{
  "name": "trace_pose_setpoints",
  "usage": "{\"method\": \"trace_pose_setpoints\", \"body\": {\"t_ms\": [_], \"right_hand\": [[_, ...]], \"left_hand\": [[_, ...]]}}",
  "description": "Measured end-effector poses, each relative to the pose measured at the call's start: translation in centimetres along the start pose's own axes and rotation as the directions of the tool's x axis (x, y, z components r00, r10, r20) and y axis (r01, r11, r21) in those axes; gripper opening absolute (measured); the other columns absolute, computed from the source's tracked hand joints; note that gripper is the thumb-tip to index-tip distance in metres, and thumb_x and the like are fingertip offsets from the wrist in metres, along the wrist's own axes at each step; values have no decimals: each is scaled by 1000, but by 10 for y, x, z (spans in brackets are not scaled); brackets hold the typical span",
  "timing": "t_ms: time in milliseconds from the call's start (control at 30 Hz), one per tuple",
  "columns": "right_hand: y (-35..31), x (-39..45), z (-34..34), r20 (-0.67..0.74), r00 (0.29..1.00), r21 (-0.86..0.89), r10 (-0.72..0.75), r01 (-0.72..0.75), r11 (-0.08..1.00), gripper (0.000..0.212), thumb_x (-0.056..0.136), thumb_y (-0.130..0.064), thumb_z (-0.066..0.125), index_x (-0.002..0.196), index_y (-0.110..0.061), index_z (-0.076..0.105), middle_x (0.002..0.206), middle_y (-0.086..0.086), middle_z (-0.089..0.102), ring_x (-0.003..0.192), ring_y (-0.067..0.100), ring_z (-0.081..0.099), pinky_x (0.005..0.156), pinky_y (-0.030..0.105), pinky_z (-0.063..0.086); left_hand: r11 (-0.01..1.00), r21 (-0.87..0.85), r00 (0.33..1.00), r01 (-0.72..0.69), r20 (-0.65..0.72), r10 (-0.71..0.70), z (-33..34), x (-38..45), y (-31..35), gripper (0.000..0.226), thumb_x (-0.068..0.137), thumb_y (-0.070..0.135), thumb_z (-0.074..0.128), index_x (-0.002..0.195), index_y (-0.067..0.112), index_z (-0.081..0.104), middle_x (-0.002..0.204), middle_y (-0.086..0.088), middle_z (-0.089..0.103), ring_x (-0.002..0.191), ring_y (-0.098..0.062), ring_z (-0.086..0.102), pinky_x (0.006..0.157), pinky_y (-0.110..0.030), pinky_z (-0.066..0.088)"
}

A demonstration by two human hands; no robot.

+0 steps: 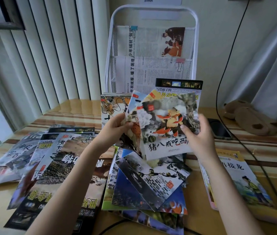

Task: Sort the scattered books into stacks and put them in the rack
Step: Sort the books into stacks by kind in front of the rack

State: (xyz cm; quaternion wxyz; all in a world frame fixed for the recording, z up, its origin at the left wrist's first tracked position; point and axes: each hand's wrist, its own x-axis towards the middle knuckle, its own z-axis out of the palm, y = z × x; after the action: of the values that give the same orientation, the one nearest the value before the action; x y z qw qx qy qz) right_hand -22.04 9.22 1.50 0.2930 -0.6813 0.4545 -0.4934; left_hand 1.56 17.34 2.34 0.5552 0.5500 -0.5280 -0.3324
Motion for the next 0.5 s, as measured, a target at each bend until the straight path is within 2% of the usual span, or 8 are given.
{"method": "trace_pose_setpoints", "body": {"t_ms": [67, 133, 200, 233, 300, 400, 500], "right_hand": [[5, -5, 3, -70, 994, 34, 83, -81, 996, 65, 90, -28, 61, 145, -12, 29, 150, 4, 34, 137, 20, 32, 108, 30, 26], [12, -11, 11, -73, 987, 65, 143, -138, 988, 64, 89, -32, 61, 142, -10, 31, 146, 6, 38, 131, 22, 39, 108, 39, 34], [11, -15, 22, -48, 981, 104, 186, -180, 978, 62, 90, -32, 60, 141, -11, 31, 144, 3, 39, 127, 18, 41, 102, 36, 37], [10, -16, 27, -35, 977, 116, 211, -206, 972, 65, 91, -33, 59, 143, -12, 28, 148, 2, 35, 132, 18, 37, 105, 37, 35], [9, -16, 34, -23, 967, 135, 255, -250, 959, 73, 90, -35, 60, 148, -13, 21, 154, 2, 25, 141, 20, 25, 113, 42, 27], [7, -17, 35, -40, 973, 164, 229, -220, 962, 72, 90, -31, 61, 147, -12, 23, 154, 2, 27, 141, 19, 25, 115, 42, 25], [1, -22, 35, 10, 988, 179, 153, -152, 972, 72, 92, -30, 57, 149, -13, 15, 155, -1, 20, 142, 13, 19, 114, 30, 19]], "left_hand": [[989, -144, 997, 21, -74, -32, 1, 0, -5, 15, 96, 8, 49, 102, 16, 60, 86, 2, 71, 80, -12, 69, 71, -26, 56], [959, -280, 995, 41, -79, -66, 7, -2, -5, 17, 97, 8, 47, 101, 19, 59, 84, -1, 69, 74, -13, 67, 66, -27, 56], [940, -334, 994, 70, -50, -92, 17, -5, -4, 22, 97, 8, 45, 98, 27, 58, 88, -1, 66, 76, -14, 64, 67, -28, 55], [938, -337, 994, 84, -40, -103, 21, -6, -4, 25, 98, 9, 44, 96, 31, 56, 91, 0, 63, 80, -14, 62, 71, -29, 54], [945, -315, 995, 89, -21, -101, 25, -9, -4, 25, 100, 11, 40, 92, 32, 53, 92, 3, 59, 82, -11, 58, 75, -28, 52], [991, -132, 1000, 19, 14, -17, 23, -10, -4, 18, 103, 22, 33, 91, 16, 46, 85, 0, 54, 70, -4, 57, 68, -27, 52], [999, -8, 999, -39, -3, 39, 23, -9, -4, 20, 99, 21, 45, 107, 4, 38, 97, -10, 60, 85, -17, 63, 79, -42, 55]]}}
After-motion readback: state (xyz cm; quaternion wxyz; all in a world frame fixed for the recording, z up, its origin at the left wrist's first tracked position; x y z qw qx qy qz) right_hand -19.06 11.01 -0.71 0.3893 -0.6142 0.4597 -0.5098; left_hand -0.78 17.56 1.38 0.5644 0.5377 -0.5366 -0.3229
